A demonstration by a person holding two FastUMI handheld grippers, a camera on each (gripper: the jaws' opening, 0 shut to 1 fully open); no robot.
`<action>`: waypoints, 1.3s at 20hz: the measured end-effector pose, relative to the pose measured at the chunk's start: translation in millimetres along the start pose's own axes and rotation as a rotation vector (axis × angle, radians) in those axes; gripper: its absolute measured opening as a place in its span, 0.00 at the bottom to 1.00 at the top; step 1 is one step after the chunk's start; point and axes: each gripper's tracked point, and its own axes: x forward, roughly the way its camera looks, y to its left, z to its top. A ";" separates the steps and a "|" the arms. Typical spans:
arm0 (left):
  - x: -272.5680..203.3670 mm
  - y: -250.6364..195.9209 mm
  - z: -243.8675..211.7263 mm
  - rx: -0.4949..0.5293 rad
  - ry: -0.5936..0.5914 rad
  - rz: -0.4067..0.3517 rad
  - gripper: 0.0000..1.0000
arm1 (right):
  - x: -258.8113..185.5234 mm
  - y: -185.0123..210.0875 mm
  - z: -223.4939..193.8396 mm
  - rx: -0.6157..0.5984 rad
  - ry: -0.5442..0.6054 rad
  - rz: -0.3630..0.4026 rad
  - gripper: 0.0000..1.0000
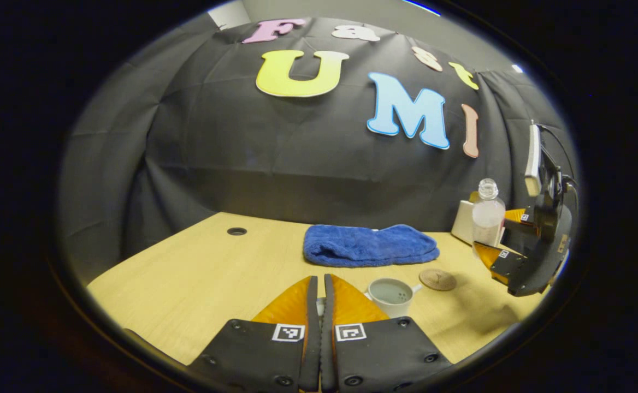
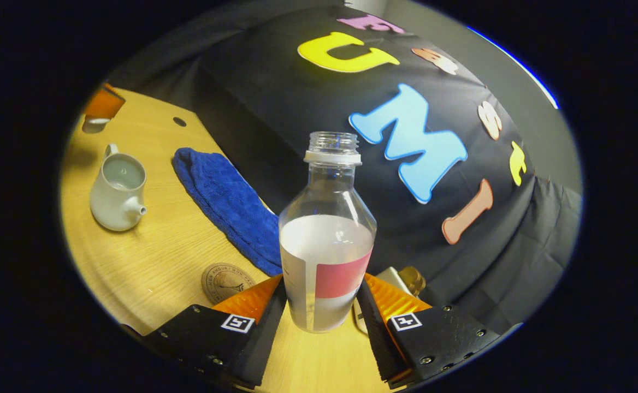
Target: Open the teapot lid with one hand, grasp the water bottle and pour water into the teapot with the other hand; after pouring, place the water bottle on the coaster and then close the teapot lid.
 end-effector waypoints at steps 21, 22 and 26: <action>-3.8 7.3 -6.3 -0.002 0.012 0.010 0.07 | 13.3 44.6 51.5 -0.721 -0.221 -0.093 0.75; -4.0 7.8 -7.7 -0.003 0.013 0.011 0.07 | 13.8 45.8 52.8 -0.747 -0.226 -0.092 0.75; -4.3 8.3 -8.0 -0.002 0.015 0.013 0.07 | 15.0 49.8 58.0 -0.829 -0.254 -0.094 0.75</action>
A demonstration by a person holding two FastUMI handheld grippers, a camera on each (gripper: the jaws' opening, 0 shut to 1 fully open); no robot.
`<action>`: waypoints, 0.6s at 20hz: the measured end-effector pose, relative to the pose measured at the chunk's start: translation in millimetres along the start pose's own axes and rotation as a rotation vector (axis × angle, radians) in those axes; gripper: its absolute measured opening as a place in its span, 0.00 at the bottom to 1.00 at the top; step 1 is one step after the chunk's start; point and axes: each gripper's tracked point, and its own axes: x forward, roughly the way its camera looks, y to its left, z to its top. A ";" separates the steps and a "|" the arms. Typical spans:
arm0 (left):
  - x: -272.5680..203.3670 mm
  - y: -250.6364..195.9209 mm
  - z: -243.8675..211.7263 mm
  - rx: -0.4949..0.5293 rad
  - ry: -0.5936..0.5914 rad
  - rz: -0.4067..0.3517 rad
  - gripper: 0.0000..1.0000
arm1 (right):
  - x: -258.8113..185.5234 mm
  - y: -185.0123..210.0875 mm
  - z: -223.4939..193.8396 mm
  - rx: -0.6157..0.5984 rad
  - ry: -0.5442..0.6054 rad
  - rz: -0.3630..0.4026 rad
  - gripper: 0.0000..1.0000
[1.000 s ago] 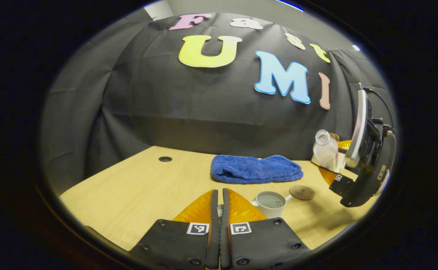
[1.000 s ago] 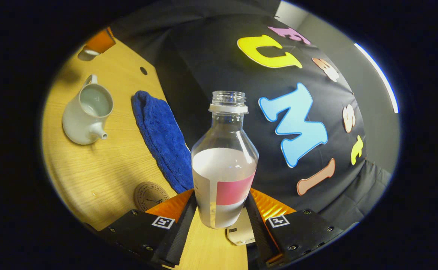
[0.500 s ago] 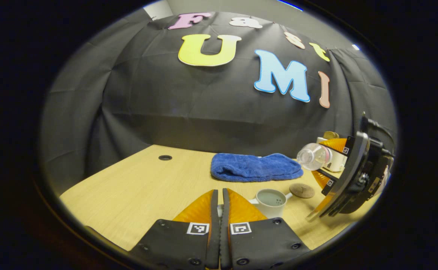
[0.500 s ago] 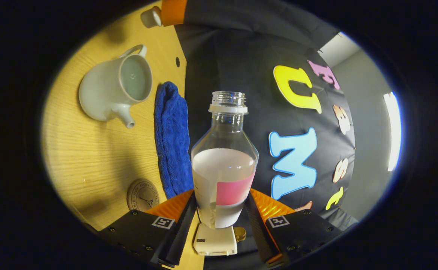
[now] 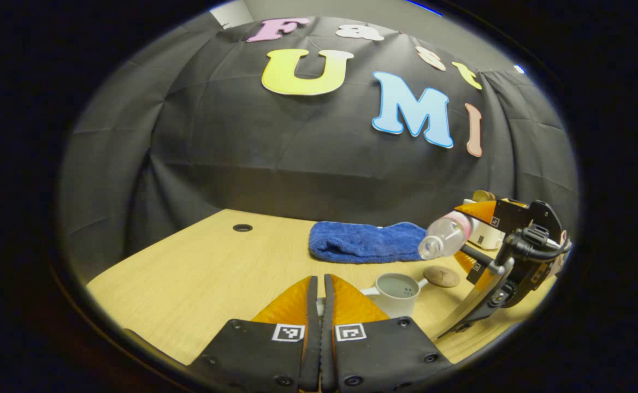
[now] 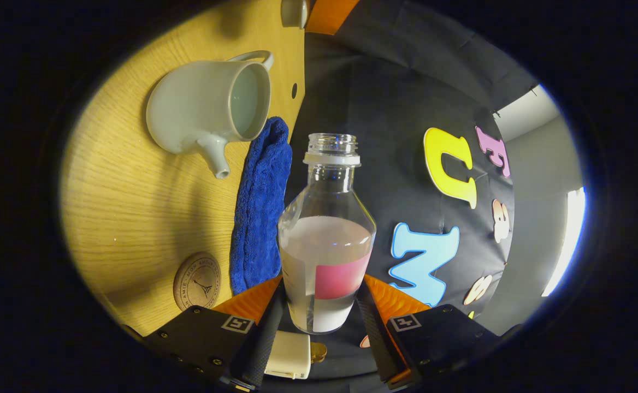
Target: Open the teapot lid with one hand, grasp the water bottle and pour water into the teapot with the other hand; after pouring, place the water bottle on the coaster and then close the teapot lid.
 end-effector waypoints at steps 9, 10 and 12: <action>0.2 0.7 -3.3 0.003 0.012 -0.002 0.07 | 6.1 -11.9 2.9 -0.141 -0.046 -0.041 0.75; 0.4 1.0 -4.6 0.004 0.013 -0.001 0.07 | 5.8 -13.4 2.7 -0.145 -0.046 -0.043 0.75; 0.4 0.9 -5.0 0.003 0.014 -0.001 0.07 | 4.9 -14.4 2.8 -0.156 -0.050 -0.053 0.72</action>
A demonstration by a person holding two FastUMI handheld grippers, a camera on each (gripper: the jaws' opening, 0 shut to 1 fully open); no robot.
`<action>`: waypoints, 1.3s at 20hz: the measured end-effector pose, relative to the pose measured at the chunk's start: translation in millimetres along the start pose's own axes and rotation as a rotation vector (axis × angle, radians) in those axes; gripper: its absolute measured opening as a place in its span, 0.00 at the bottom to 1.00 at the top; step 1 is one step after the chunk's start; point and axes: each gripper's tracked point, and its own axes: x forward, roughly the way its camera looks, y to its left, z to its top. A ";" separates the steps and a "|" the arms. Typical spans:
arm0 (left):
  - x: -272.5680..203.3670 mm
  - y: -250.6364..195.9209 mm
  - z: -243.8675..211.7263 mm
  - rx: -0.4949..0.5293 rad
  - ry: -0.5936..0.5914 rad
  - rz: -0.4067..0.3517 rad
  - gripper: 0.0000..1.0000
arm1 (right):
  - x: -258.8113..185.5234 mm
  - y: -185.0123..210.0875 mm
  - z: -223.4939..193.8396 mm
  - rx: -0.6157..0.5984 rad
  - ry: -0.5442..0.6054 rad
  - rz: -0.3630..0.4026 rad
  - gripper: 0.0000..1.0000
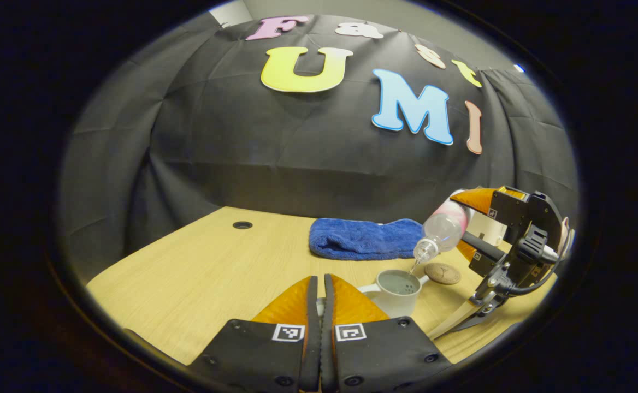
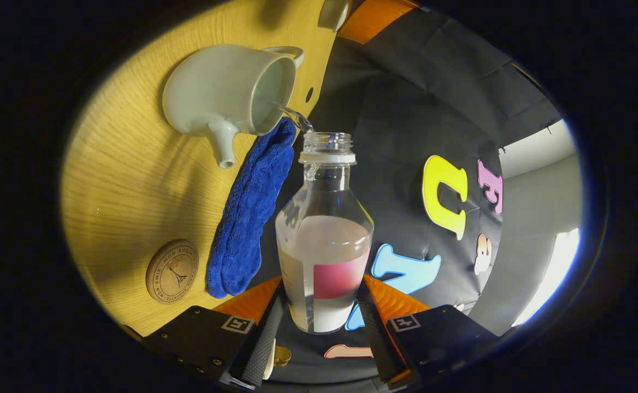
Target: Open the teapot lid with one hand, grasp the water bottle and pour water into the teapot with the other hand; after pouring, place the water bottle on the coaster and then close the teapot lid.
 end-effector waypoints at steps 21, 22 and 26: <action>2.8 -1.6 -5.6 0.011 0.026 -0.005 0.07 | 9.8 -34.7 1.6 -0.128 -0.054 -0.084 0.75; 3.1 -1.3 -6.0 0.012 0.025 -0.003 0.07 | 9.9 -37.1 1.4 -0.135 -0.056 -0.088 0.75; 3.3 -0.8 -6.9 0.015 0.026 -0.002 0.07 | 13.7 -46.3 0.0 -0.169 -0.066 -0.113 0.75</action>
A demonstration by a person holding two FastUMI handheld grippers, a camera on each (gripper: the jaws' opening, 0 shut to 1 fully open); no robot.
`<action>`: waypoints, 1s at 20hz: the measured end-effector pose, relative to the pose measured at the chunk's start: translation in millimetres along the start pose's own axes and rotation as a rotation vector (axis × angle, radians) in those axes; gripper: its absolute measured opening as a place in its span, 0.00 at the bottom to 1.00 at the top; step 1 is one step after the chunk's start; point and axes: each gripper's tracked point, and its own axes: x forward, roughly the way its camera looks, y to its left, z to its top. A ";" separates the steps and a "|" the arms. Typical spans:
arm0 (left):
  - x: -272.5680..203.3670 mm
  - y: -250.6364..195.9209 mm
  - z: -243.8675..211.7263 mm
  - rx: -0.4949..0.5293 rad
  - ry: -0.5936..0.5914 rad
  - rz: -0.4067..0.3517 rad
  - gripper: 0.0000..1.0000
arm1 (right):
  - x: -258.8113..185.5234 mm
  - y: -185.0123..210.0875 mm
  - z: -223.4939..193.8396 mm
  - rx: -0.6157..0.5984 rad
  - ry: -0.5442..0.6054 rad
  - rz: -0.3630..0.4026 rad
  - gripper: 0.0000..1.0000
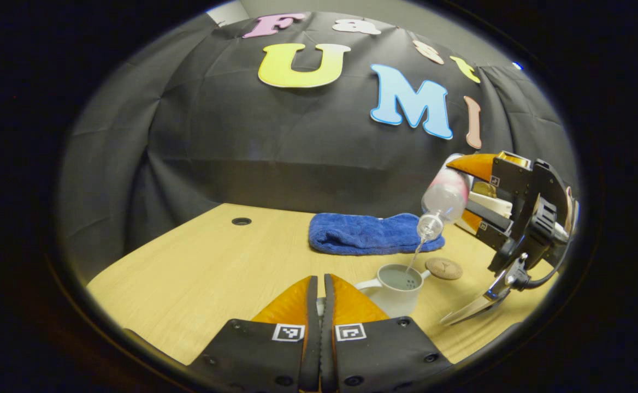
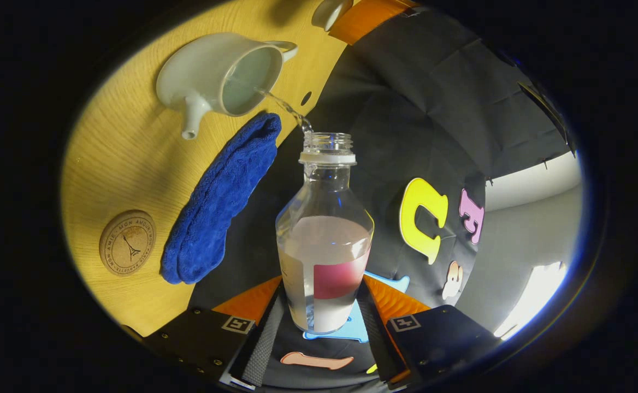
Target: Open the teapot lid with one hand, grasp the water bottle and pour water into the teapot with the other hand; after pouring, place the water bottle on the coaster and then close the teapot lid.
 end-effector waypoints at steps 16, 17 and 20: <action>-0.8 -0.2 -0.3 0.008 0.007 0.001 0.07 | -0.8 -23.0 5.9 -0.146 -0.053 -0.102 0.74; -1.7 -0.8 -1.0 0.009 0.007 0.001 0.07 | -0.7 -24.1 6.9 -0.158 -0.055 -0.110 0.75; -0.9 0.4 -0.2 0.009 0.008 0.002 0.07 | 0.1 -24.1 9.4 -0.177 -0.059 -0.117 0.75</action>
